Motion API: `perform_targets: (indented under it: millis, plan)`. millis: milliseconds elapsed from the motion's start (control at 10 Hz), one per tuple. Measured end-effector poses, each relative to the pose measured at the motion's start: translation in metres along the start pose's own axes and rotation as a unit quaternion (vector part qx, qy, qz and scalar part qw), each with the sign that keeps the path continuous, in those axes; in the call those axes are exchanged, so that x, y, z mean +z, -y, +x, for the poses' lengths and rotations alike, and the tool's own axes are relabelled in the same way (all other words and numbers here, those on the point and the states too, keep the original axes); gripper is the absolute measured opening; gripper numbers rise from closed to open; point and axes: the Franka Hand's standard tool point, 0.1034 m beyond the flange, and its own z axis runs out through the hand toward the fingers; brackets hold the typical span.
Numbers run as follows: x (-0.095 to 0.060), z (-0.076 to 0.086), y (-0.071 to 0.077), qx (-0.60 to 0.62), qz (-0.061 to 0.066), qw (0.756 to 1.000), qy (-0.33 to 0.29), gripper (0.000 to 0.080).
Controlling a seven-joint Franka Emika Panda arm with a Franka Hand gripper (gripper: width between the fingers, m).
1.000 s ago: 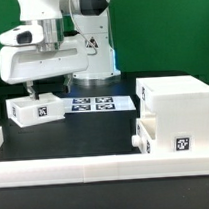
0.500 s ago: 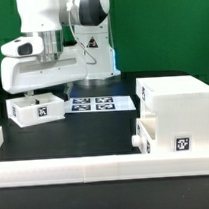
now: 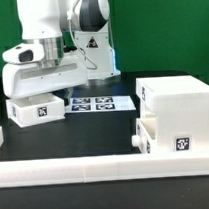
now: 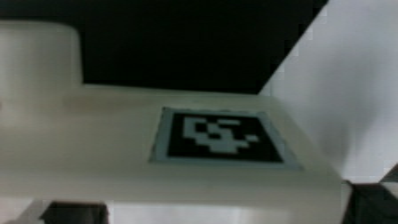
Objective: Assemble drawer
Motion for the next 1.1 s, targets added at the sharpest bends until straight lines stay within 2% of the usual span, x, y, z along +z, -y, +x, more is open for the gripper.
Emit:
perform_targets:
  millis: [300, 500, 600, 700, 800, 1100]
  plan:
    - [0.0001, 0.0013, 0.001, 0.002, 0.0, 1.0, 0.0, 0.0627]
    - [0.0001, 0.0014, 0.0011, 0.001, 0.0, 1.0, 0.0, 0.0256]
    - [0.0001, 0.0013, 0.001, 0.001, 0.0, 1.0, 0.0, 0.0256]
    - [0.0001, 0.0014, 0.0007, 0.001, 0.0, 1.0, 0.0, 0.0116]
    - [0.0, 0.0015, 0.0007, 0.001, 0.0, 1.0, 0.0, 0.004]
    - [-0.0022, 0.0036, -0.0014, 0.0, -0.001, 1.0, -0.001, 0.004]
